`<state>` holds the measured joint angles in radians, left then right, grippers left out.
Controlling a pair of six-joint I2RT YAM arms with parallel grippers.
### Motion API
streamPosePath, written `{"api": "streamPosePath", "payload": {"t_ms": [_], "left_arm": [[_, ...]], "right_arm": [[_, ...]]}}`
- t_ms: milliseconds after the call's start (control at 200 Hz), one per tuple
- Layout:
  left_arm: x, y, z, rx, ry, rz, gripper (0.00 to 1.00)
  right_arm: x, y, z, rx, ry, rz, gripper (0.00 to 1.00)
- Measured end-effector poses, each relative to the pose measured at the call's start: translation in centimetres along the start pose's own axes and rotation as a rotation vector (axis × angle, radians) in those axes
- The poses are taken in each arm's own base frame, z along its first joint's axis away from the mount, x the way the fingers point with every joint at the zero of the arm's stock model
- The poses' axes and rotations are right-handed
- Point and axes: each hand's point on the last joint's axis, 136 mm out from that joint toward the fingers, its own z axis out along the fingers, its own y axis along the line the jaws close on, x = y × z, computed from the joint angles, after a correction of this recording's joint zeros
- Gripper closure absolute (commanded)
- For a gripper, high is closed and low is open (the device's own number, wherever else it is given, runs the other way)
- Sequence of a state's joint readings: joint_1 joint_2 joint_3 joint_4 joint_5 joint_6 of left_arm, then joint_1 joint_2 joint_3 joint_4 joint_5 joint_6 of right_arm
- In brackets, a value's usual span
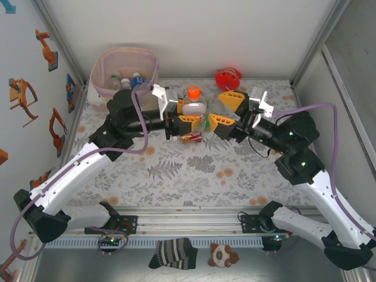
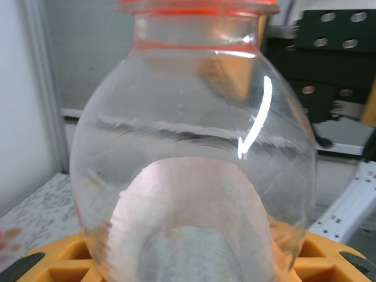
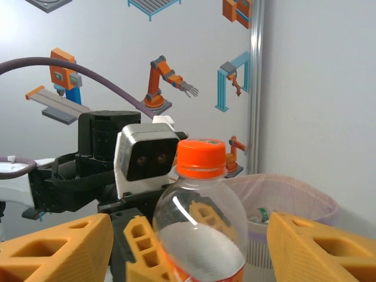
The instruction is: Put the plastic bottles in the bin
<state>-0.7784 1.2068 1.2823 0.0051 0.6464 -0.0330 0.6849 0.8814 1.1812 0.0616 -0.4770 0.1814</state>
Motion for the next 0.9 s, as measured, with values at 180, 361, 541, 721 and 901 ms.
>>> {"api": "streamPosePath", "payload": {"t_ms": [180,361,541,721,901], "left_arm": [[1.0,4.7,-1.4,-0.206,0.037,-0.035,0.56],[0.9,9.0,-3.7,-0.406,0.067,-0.066,0.61],[-0.2,14.2,-6.5,-0.621,0.032,-0.135,0.79],[0.8,18.8,-8.8,-0.821,0.009,-0.235,0.83],[1.7,22.5,-10.1,-1.014,-0.011,-0.305,0.86]], "right_arm": [[0.2,-0.2,-0.1,0.013,0.008,0.005,0.31],[0.2,-0.4,-0.1,0.024,0.007,0.005,0.32],[0.2,-0.4,0.0,0.025,0.008,0.006,0.32],[0.3,-0.5,0.0,0.027,0.01,0.007,0.32],[0.3,-0.5,0.0,0.028,0.01,0.007,0.32]]}}
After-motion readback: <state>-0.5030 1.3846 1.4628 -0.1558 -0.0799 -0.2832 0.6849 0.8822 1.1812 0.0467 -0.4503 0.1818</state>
